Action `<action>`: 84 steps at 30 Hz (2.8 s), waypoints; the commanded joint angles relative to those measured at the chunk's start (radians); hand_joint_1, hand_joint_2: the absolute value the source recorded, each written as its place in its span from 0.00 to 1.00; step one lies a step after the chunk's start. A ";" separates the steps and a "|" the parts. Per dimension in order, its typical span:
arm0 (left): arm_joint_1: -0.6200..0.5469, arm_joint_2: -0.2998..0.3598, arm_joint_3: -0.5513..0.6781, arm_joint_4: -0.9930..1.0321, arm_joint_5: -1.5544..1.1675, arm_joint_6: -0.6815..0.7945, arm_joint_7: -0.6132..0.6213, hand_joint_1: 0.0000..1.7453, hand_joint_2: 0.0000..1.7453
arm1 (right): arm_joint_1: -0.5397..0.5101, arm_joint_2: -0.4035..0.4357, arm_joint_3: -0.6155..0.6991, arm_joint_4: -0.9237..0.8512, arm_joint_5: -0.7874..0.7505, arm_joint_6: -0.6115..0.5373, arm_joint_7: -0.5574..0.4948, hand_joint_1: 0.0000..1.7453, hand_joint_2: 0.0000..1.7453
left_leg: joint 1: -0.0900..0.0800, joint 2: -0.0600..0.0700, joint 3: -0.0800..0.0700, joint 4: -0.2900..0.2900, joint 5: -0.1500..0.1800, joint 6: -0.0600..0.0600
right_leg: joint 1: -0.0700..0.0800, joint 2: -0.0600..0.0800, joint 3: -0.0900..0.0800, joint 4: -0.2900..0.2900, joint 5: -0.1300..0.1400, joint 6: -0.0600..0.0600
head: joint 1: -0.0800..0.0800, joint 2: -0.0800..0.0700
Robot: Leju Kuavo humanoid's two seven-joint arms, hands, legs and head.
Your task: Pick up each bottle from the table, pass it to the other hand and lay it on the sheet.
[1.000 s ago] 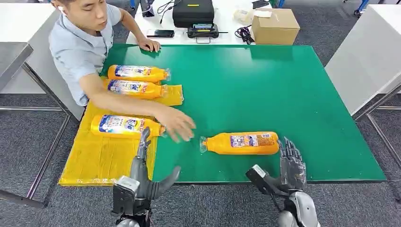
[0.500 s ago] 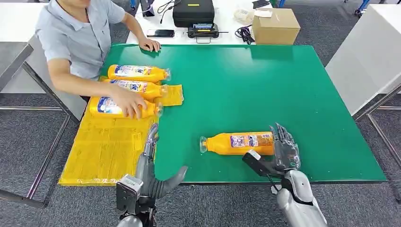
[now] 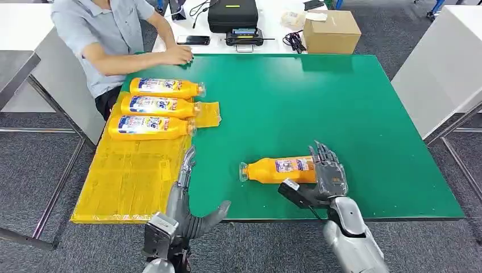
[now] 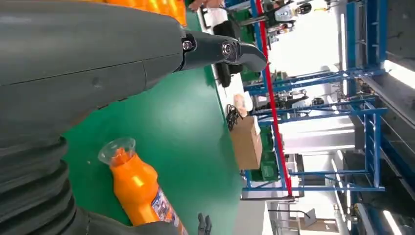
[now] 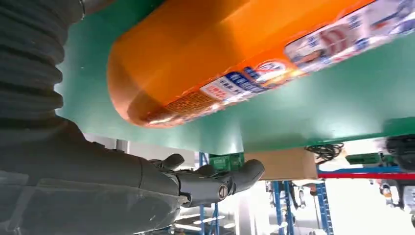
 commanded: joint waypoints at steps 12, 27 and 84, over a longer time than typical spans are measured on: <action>-0.038 0.023 -0.019 0.055 -0.039 -0.028 0.093 0.00 1.00 | -0.116 0.017 0.128 0.137 0.031 0.232 0.217 0.00 1.00 | 0.001 0.002 0.005 -0.001 -0.001 -0.002 | 0.001 0.001 0.005 -0.001 -0.001 -0.002 | 0.000 0.000; -0.035 0.015 -0.010 0.056 -0.051 -0.034 0.100 0.00 1.00 | -0.135 0.001 0.163 0.119 0.057 0.265 0.254 0.00 1.00 | 0.001 0.001 0.008 -0.001 -0.001 -0.002 | 0.001 0.000 0.007 -0.001 -0.001 -0.002 | 0.000 0.000; -0.056 -0.013 0.020 0.208 0.373 -0.117 0.091 0.00 1.00 | 0.029 0.018 0.177 -0.364 -0.349 0.129 -0.093 1.00 1.00 | 0.001 0.001 0.004 -0.001 -0.001 -0.002 | 0.001 0.000 0.003 0.000 -0.001 -0.003 | 0.000 0.000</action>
